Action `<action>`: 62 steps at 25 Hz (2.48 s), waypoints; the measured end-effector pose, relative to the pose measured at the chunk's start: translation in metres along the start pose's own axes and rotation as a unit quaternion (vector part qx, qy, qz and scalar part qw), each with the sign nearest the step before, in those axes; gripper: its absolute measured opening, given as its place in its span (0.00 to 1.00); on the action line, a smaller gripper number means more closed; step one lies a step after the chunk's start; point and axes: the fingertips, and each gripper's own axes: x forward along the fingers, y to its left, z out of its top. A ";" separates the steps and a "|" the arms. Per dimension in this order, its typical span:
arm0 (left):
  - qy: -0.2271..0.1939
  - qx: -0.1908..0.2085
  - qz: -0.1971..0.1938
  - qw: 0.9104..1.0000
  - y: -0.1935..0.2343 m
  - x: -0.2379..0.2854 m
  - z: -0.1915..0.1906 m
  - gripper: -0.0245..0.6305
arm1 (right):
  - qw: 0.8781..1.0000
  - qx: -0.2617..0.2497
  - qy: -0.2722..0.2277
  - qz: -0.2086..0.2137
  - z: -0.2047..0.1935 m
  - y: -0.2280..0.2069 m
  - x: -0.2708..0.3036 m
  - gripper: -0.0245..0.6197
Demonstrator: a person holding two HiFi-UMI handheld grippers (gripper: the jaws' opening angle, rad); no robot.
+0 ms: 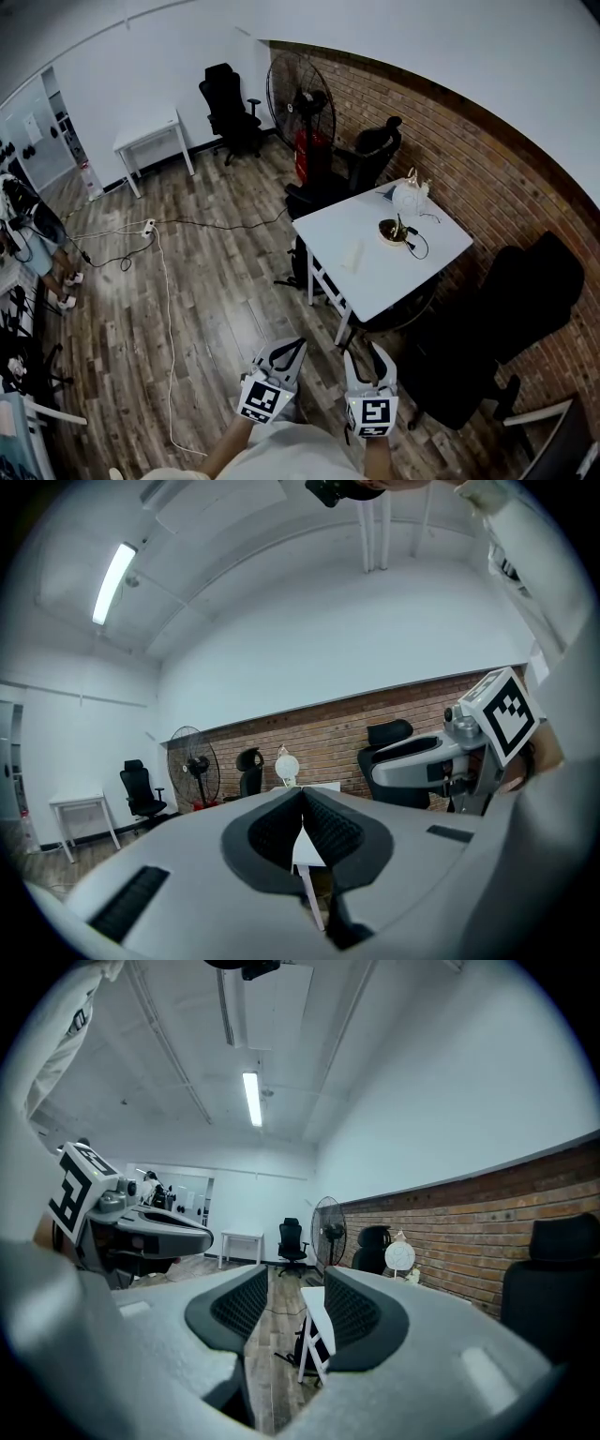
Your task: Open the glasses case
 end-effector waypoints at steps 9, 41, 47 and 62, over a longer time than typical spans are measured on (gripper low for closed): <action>0.000 -0.008 -0.016 1.000 0.047 0.041 -0.006 0.05 | 1.000 0.001 0.011 -0.017 0.003 -0.013 0.057 0.34; -0.015 -0.025 -0.065 0.997 0.209 0.148 -0.016 0.05 | 0.996 -0.002 0.046 -0.077 0.023 -0.021 0.232 0.34; -0.010 -0.031 -0.060 0.998 0.222 0.156 -0.022 0.05 | 0.996 0.006 0.051 -0.075 0.021 -0.024 0.246 0.34; -0.007 -0.031 -0.036 0.999 0.249 0.206 -0.021 0.05 | 0.998 0.001 0.048 -0.044 0.020 -0.056 0.306 0.34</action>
